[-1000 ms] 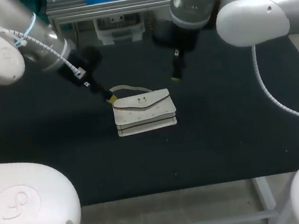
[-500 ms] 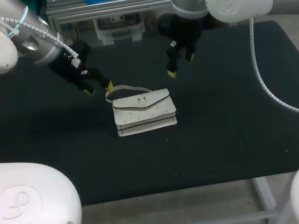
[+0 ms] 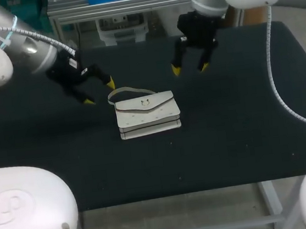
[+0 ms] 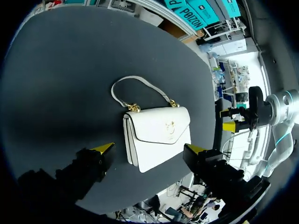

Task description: Pick up the bag, open it, inspect its contents, close it, and place it on the opposite side

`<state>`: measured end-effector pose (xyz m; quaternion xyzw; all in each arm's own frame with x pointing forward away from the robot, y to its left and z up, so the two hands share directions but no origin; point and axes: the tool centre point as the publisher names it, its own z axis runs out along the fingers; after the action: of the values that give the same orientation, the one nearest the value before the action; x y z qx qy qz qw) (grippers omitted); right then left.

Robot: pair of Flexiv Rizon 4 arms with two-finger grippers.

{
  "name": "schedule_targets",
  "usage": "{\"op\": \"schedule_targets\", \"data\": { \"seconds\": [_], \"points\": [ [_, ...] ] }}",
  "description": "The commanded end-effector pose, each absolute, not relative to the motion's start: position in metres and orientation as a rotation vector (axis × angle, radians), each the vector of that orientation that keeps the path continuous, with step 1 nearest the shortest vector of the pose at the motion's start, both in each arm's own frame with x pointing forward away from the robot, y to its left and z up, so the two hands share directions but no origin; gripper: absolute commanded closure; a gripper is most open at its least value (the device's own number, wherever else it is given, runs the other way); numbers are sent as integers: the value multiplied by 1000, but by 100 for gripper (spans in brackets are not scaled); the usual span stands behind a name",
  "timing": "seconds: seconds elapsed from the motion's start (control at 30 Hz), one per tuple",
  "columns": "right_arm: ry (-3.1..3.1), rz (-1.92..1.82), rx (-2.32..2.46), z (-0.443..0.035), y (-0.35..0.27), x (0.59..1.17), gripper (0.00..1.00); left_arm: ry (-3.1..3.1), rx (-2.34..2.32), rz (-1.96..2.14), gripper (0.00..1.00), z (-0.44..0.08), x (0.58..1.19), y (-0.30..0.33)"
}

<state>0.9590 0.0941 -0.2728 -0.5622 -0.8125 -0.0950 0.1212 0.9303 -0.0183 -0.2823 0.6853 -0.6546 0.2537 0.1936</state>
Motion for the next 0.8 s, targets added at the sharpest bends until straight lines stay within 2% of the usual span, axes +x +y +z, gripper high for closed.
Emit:
{"op": "schedule_targets", "data": {
  "seconds": [0.03, 0.8],
  "points": [
    [-1533, -496, -2081, -283, 92, 961, 0, -1280, 2156, 856, 0, -294, 925, -17],
    [-1535, -769, -1834, -319, 112, 963, 0, -1383, 1824, 1096, 0, -327, 924, -26]
  ]
}}
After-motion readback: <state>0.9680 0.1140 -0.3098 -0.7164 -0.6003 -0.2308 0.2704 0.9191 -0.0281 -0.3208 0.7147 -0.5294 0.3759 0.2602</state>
